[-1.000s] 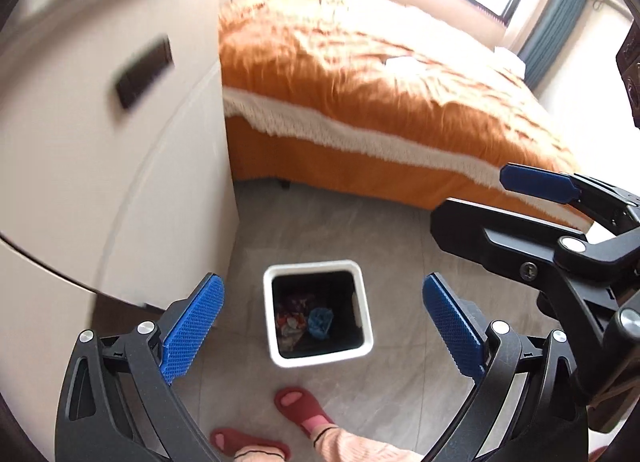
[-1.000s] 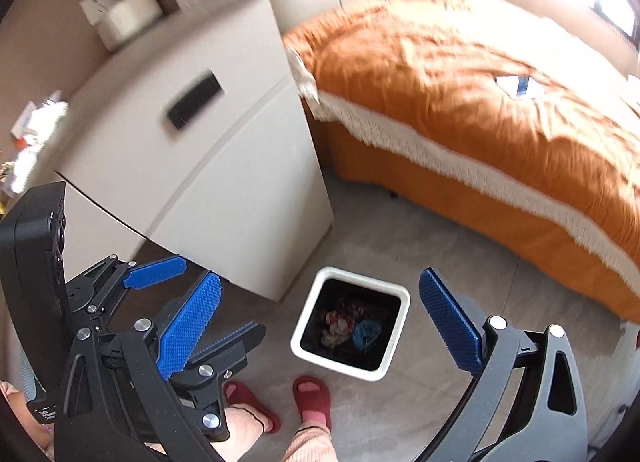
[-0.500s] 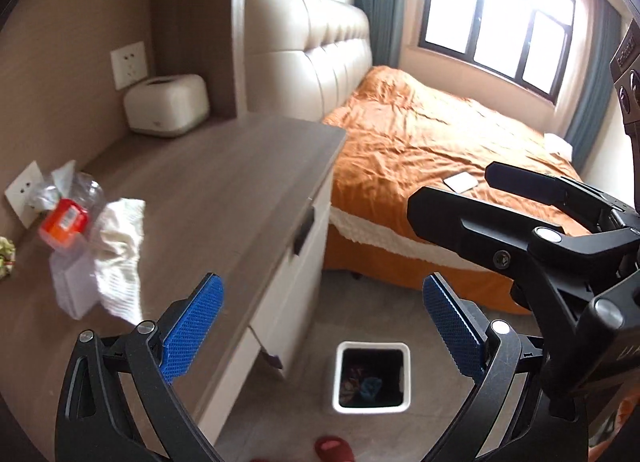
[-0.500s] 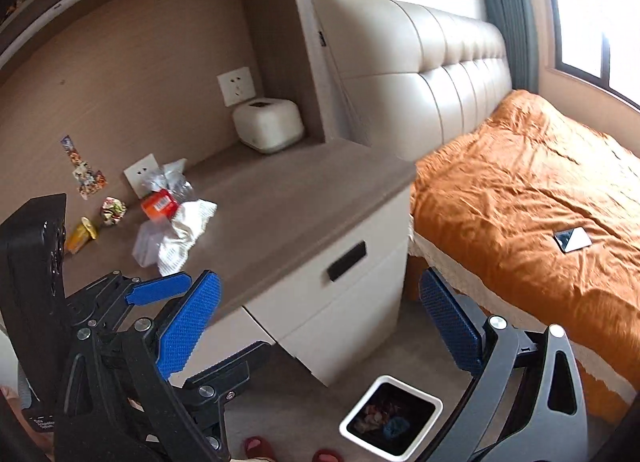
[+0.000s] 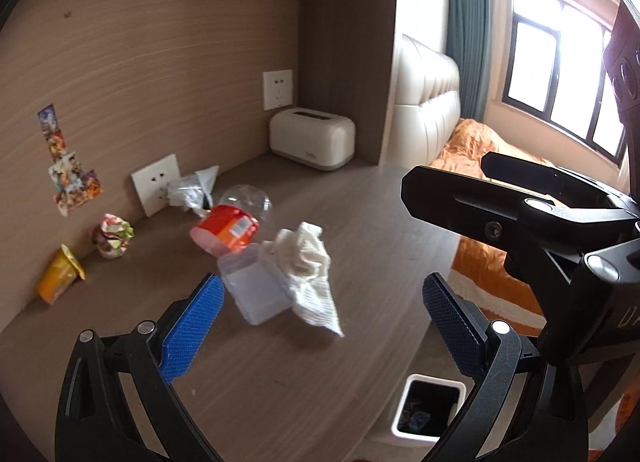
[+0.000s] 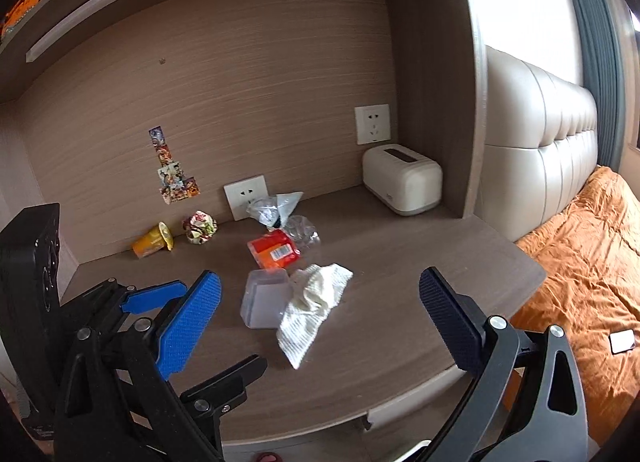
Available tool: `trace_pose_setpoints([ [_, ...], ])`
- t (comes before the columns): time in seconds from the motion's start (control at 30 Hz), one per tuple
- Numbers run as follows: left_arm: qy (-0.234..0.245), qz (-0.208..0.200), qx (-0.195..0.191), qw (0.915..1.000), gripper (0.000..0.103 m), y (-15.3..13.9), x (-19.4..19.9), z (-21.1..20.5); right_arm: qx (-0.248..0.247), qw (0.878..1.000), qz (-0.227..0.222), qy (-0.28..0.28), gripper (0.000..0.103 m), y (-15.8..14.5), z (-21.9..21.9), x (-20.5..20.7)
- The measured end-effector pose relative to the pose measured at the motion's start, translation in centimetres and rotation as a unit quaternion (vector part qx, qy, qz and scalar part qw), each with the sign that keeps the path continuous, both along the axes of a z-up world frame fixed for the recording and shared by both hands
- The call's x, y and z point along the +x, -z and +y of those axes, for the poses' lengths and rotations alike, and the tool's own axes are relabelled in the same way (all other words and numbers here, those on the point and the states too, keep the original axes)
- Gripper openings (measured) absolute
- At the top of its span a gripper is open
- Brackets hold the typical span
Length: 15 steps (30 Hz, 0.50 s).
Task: Collect trash
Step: 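Move both open tools back toward the remaining trash on the desk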
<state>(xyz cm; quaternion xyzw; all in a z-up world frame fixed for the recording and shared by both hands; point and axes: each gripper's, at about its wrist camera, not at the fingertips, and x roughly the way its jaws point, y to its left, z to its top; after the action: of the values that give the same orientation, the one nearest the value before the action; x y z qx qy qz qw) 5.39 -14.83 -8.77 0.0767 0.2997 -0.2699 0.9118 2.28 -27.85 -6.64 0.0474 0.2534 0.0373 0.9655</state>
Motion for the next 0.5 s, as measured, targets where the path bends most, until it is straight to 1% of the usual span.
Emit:
trace_pose_setpoints([
  [0.23,-0.053,-0.009,0.0,0.9985,0.098,-0.7,3.1,7.0,-0.012,0.999,-0.001,-0.047,0.099,-0.8,5.7,4.4],
  [0.5,-0.108,-0.015,0.006,0.994,0.098,-0.7,6.8,13.5,-0.023,0.995,0.01,-0.096,0.099,0.0,12.0,9.5],
])
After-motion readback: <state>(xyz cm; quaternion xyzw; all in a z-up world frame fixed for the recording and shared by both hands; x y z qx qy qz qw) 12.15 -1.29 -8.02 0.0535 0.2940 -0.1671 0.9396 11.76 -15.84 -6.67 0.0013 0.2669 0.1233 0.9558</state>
